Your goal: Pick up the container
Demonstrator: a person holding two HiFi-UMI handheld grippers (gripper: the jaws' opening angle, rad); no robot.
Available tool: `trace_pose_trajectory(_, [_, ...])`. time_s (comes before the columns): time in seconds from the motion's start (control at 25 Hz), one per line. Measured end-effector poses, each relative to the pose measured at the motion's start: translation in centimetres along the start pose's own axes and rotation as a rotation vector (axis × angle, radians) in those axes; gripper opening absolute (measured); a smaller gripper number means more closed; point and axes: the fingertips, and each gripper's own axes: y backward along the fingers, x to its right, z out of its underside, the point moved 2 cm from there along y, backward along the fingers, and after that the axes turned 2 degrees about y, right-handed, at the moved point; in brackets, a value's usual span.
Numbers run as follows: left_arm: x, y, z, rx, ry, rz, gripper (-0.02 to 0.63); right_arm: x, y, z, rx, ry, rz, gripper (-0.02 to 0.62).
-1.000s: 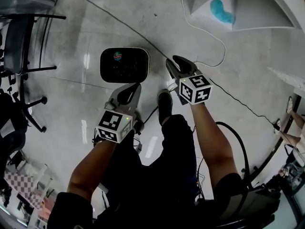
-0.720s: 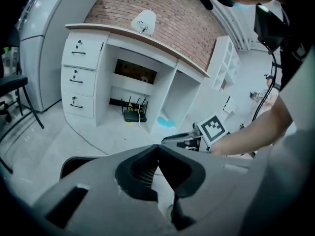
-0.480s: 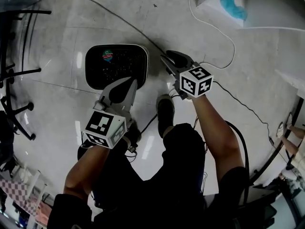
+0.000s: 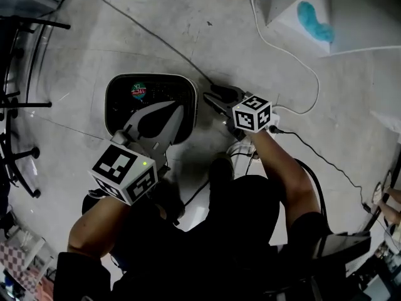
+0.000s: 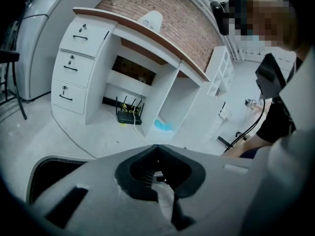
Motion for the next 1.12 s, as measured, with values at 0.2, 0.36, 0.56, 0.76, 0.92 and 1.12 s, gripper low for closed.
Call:
trace_pose_trajectory(0.2, [0.0, -0.2, 1.0, -0.007, -0.06, -0.017, 0.009, 1.2, -2.3, 2.4, 0.013, -0.071, -0.086, 0.13])
trace_pose_trajectory(0.36, [-0.1, 0.3, 1.9, -0.016, -0.053, -0.035, 0.009, 2.0, -3.7, 2.7, 0.068, -0.194, -0.171, 0.14])
trace_pose_trajectory(0.56, [-0.5, 0.3, 2.1, -0.016, -0.064, -0.046, 0.009, 2.6, -5.0, 3.7, 0.055, -0.253, -0.253, 0.14])
trace_pose_trajectory(0.76, [-0.4, 0.2, 2.7, -0.032, -0.07, -0.018, 0.009, 1.9, -5.8, 4.4, 0.035, -0.323, -0.393, 0.14])
trace_pose_trajectory(0.92, [-0.4, 0.1, 2.9, -0.029, -0.074, -0.002, 0.009, 2.0, -6.0, 4.6, 0.034, -0.378, -0.466, 0.14])
trace_pose_trajectory(1.12, [-0.4, -0.1, 3.1, -0.051, -0.076, 0.003, 0.009, 2.0, -5.9, 4.7, 0.018, -0.394, -0.476, 0.103])
